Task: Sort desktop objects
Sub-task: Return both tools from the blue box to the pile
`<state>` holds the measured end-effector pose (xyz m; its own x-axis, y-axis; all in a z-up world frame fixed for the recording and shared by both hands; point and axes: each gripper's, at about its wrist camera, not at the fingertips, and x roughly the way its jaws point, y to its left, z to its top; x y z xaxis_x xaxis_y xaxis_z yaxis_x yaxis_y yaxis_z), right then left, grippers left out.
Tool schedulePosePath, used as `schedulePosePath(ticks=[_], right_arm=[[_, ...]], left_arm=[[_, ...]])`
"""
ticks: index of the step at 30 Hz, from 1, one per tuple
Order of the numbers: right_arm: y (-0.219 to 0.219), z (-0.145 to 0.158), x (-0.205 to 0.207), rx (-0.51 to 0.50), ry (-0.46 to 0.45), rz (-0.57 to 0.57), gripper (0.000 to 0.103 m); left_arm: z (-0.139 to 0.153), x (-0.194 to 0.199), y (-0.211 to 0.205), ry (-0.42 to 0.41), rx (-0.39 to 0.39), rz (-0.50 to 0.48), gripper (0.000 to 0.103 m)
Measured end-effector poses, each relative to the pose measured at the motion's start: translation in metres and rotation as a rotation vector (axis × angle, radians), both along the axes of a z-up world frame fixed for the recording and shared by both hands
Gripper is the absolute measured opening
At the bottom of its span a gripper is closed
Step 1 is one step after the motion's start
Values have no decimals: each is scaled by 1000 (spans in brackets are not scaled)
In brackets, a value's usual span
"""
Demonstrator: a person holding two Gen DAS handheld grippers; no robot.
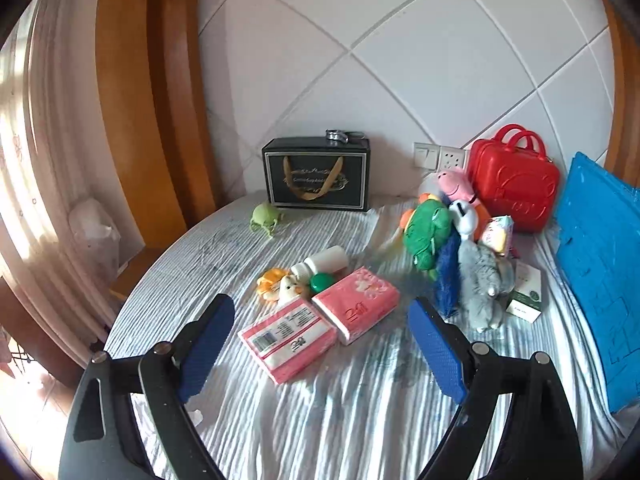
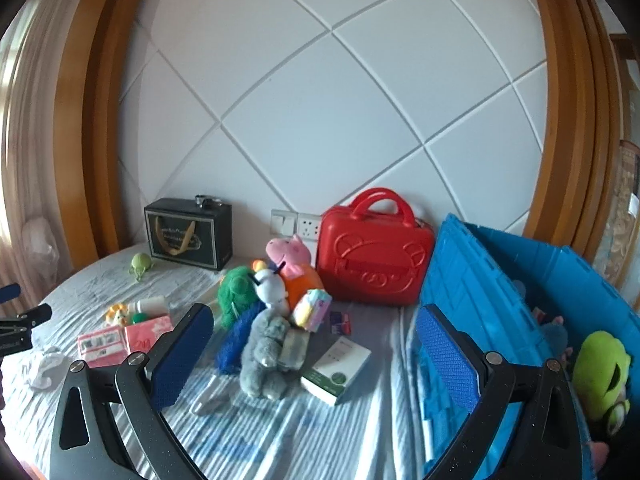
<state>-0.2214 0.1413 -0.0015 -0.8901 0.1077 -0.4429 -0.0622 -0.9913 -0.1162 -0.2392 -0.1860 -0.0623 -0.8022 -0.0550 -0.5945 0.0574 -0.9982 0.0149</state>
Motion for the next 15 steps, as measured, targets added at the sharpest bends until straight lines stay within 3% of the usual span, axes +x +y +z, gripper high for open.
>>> schedulePosePath(ticks=[9,15], right_arm=[[18,-70,-61,-1,-239,-84,103],[52,-123,-98,-42,-406,-189,103]], left_arm=[[-60,-64,-67,-181,46,-13,89],[-111,-106,-76,-322,30,-109,89]])
